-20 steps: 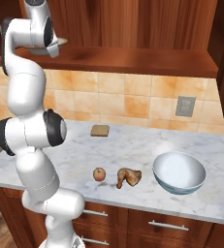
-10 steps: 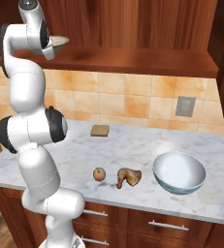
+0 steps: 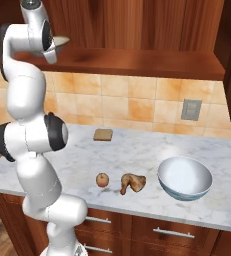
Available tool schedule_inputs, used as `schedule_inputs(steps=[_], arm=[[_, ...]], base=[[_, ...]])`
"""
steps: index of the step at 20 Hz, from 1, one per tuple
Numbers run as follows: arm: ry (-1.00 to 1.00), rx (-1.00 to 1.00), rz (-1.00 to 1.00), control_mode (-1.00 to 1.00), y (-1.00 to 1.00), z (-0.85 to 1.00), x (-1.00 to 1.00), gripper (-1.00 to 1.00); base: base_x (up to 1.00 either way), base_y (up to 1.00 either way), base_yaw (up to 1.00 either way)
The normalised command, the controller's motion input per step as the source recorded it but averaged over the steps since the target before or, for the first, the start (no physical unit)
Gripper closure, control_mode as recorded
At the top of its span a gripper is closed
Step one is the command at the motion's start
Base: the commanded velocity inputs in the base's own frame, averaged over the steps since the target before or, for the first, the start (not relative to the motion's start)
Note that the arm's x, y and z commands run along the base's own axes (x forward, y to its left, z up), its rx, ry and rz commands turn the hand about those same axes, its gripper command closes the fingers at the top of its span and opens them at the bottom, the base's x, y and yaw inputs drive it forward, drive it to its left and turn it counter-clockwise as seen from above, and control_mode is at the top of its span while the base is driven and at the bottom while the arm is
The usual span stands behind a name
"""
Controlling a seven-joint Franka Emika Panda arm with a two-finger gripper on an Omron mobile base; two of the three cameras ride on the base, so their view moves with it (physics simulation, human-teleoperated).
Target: Pick both bowls and place them on the counter. Then place the chicken drumstick in one bowl and place the peach in the other bowl.
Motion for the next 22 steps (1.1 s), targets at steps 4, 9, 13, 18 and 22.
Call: schedule_inputs(steps=[4,9,13,18,22], arm=[[-0.13,0.12,-0.10,-1.00,-0.51,-0.33,-0.73,1.00],[-0.23,0.16,-0.07,-1.00,-0.48,-0.17,-0.99,1.00],[-0.24,0.12,0.00,-1.00,-0.20,0.00,-1.00,1.00],[-0.11,0.11,0.00,-1.00,-0.22,0.00,-1.00,1.00],[-0.01,0.02,0.00,-1.00,-0.30,0.00,-1.00,1.00]], base=[[0.00,0.00,0.00],[0.00,0.00,0.00],[0.00,0.00,0.00],[0.00,0.00,0.00],[0.00,0.00,0.00]])
